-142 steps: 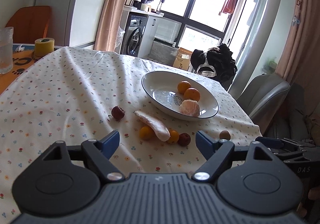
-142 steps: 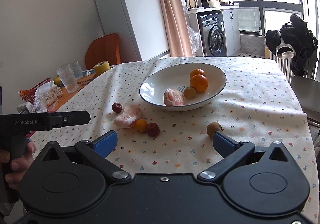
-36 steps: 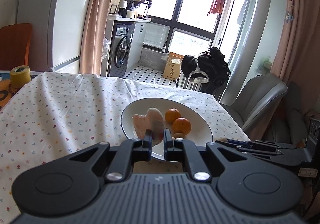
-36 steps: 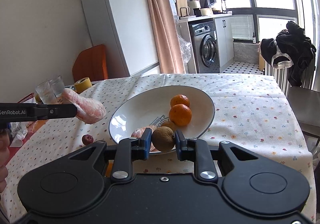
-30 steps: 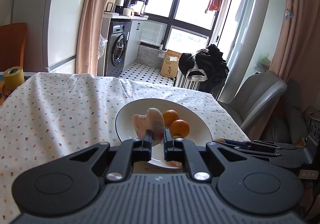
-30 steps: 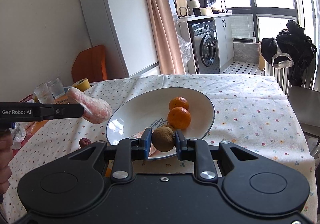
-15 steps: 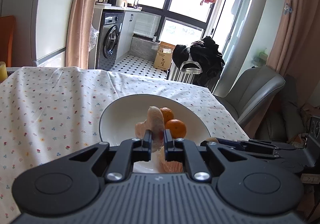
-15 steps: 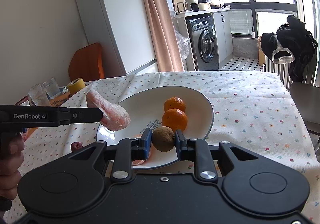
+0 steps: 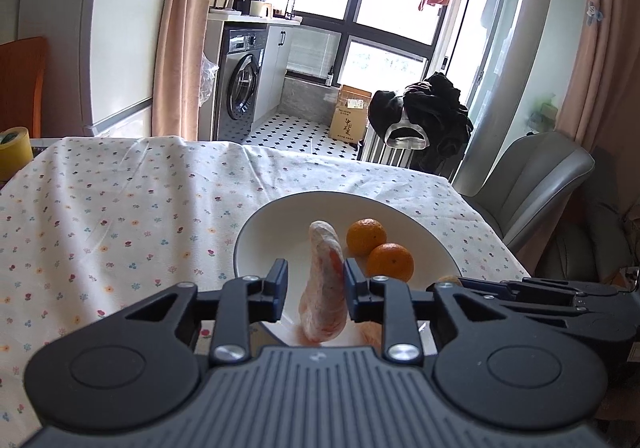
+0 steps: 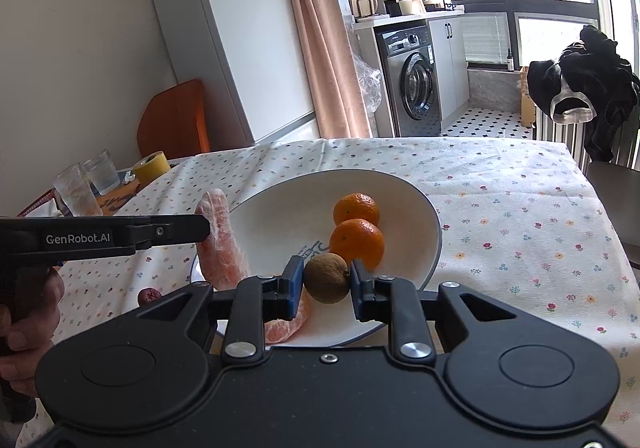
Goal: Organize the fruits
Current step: 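Carry the pomelo segment with the left tool into the bowl while the right tool drops the brown fruit there, then withdraw both open tools from the bowl back over the table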
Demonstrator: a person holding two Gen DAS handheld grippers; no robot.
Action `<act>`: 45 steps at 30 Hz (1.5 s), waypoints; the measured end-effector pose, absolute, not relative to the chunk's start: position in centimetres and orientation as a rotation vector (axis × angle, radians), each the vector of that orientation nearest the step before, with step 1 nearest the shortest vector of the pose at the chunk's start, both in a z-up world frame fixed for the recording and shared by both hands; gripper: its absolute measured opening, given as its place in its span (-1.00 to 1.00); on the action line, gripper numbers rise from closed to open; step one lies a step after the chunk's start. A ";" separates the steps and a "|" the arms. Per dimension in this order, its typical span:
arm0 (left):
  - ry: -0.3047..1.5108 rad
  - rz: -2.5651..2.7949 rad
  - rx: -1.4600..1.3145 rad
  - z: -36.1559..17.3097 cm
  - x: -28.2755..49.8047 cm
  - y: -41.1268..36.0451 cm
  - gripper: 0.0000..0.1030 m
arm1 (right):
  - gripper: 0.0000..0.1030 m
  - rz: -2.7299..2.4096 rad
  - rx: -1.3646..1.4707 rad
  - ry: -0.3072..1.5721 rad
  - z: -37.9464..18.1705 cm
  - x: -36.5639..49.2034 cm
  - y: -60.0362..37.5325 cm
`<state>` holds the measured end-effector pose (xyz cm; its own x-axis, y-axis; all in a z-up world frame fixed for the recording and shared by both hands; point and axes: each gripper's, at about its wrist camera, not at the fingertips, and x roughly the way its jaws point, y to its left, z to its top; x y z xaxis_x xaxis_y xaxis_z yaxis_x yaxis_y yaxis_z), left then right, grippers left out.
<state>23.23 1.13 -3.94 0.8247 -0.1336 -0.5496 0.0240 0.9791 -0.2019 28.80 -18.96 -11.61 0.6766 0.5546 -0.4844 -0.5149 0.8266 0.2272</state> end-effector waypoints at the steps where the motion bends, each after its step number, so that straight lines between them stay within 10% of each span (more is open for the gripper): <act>1: 0.595 -0.083 -0.195 -4.1 23.4 1.2 -0.23 | -0.55 0.603 0.072 0.570 -11.6 28.8 -18.9; 26: 0.628 -0.026 -0.159 -3.5 22.6 1.8 0.66 | -0.36 0.590 0.088 0.585 -11.3 28.6 -19.2; 45: 0.599 -0.006 -0.169 -3.1 17.4 4.4 0.90 | 0.45 0.579 0.108 0.538 -10.5 24.4 -19.6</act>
<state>17.42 4.35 -3.08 0.8262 -0.0546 -0.5607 -0.0436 0.9861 -0.1602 24.44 -19.61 -10.48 0.7035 0.5473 -0.4533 -0.4920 0.8354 0.2451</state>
